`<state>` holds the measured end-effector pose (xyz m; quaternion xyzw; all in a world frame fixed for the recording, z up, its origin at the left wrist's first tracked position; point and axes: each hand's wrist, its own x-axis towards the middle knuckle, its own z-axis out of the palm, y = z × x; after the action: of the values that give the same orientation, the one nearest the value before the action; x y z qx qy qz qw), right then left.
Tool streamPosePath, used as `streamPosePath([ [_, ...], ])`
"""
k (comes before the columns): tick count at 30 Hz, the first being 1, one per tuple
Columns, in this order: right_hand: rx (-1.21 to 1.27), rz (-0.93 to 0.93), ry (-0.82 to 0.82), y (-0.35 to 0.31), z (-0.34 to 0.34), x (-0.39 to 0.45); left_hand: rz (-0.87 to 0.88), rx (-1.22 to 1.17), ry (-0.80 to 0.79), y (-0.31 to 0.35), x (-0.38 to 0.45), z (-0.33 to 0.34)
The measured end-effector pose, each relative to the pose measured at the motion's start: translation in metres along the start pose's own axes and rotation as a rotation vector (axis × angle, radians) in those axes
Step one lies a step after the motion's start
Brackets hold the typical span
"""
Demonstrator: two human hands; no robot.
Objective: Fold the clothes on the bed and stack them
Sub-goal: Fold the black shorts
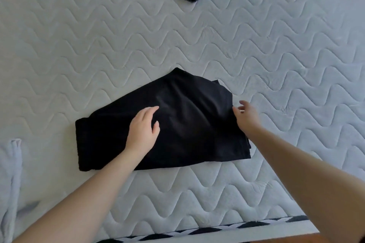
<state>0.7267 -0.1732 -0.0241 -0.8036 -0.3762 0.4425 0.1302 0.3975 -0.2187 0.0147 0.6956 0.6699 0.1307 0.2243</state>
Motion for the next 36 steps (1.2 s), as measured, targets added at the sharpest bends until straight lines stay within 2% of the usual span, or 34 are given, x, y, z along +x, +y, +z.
streamPosePath([
  [4,0.04,-0.007,-0.061,-0.006,0.004,0.007,0.221,-0.007,-0.147,0.059,0.053,0.035],
  [7,0.089,-0.004,-0.13,-0.011,0.003,0.009,0.307,0.088,-0.224,0.097,0.092,0.06],
  [10,0.068,-0.063,-0.147,-0.008,0.001,0.009,0.345,0.299,-0.304,0.123,0.129,0.079],
  [12,0.131,-0.107,-0.124,-0.002,0.0,0.008,0.321,0.405,-0.413,0.135,0.151,0.085],
  [15,0.221,-0.126,-0.06,0.007,-0.006,0.006,0.305,0.408,-0.524,0.149,0.177,0.089],
  [20,0.304,-0.072,0.126,0.021,-0.017,0.009,0.295,0.189,-0.476,0.159,0.194,0.091],
  [22,0.315,-0.006,0.114,0.029,-0.023,0.01,0.243,0.081,-0.421,0.16,0.196,0.093],
  [25,0.259,-0.001,0.015,0.042,-0.031,0.007,0.134,0.002,-0.45,0.157,0.196,0.1],
  [33,0.14,-0.024,-0.135,0.072,-0.023,-0.032,0.176,0.346,-0.517,0.16,0.203,0.115],
  [36,0.034,0.006,-0.153,0.075,-0.02,-0.041,0.193,0.417,-0.617,0.169,0.212,0.113],
])
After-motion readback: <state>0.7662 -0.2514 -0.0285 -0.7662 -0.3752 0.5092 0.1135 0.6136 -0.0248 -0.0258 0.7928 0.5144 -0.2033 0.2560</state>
